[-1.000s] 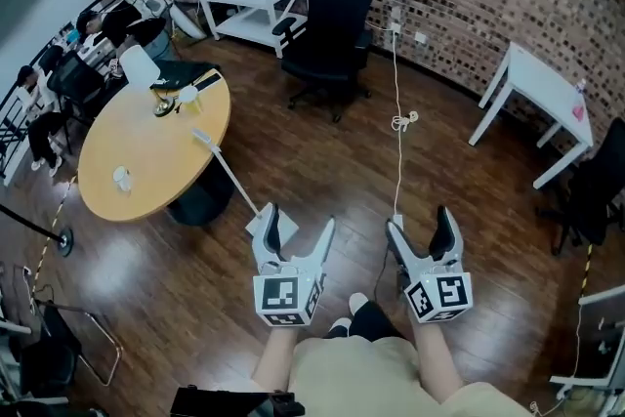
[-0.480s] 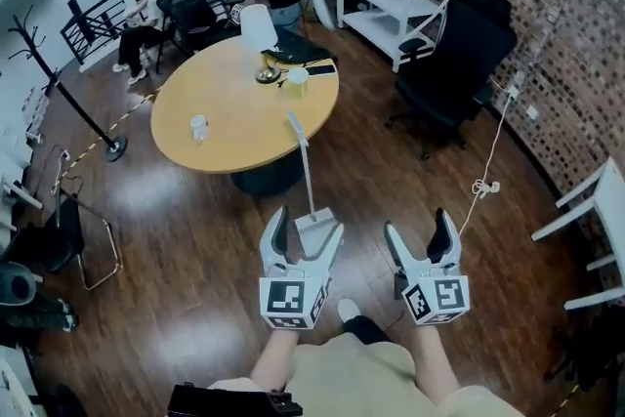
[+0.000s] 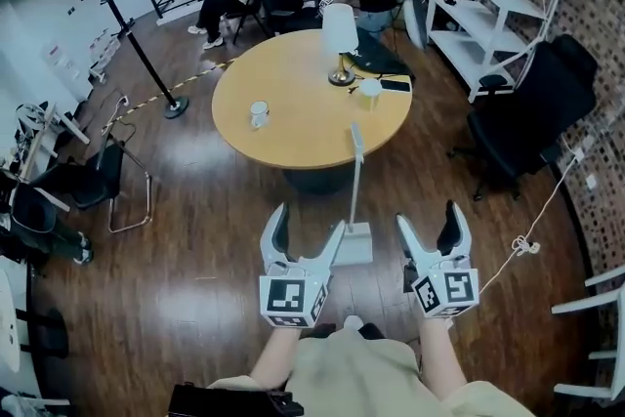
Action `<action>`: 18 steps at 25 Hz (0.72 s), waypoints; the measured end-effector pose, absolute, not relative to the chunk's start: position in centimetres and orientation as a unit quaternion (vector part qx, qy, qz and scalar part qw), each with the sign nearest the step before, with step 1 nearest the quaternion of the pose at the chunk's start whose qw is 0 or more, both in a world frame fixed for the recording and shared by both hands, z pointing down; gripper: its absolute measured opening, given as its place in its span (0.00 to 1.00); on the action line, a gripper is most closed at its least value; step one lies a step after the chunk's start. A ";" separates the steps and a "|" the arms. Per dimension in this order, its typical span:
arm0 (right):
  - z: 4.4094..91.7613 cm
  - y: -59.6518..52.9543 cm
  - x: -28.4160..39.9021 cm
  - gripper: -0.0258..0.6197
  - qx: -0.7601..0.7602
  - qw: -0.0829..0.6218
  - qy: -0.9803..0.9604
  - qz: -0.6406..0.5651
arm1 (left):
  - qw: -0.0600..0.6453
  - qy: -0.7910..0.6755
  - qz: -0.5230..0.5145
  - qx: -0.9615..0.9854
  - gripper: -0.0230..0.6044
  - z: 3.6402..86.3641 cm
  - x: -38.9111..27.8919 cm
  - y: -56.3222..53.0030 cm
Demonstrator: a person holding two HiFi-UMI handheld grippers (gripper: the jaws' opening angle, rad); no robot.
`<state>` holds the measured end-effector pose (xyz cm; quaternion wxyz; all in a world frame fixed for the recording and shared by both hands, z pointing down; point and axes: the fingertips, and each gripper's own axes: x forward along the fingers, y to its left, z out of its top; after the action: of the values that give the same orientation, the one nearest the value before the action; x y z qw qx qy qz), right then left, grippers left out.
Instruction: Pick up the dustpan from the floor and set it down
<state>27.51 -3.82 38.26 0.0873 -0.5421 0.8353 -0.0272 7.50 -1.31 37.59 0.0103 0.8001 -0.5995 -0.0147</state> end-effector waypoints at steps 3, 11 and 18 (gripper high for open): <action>39.0 -6.2 26.5 0.79 -0.524 0.089 0.846 -0.039 | 0.011 -0.621 -0.009 0.784 0.67 37.7 6.2 -1.9; 40.1 -10.9 19.5 0.78 -0.461 0.079 0.882 -0.055 | 0.020 -0.674 -0.002 0.738 0.67 38.7 0.2 -3.6; 42.1 -16.3 14.0 0.78 -0.462 0.063 0.883 -0.058 | 0.028 -0.668 -0.012 0.743 0.67 40.5 -4.9 -9.6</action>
<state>14.00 -16.26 42.10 0.0626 -0.4620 0.8827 -0.0580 -4.93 -9.59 40.50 0.0281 0.7435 -0.6681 -0.0120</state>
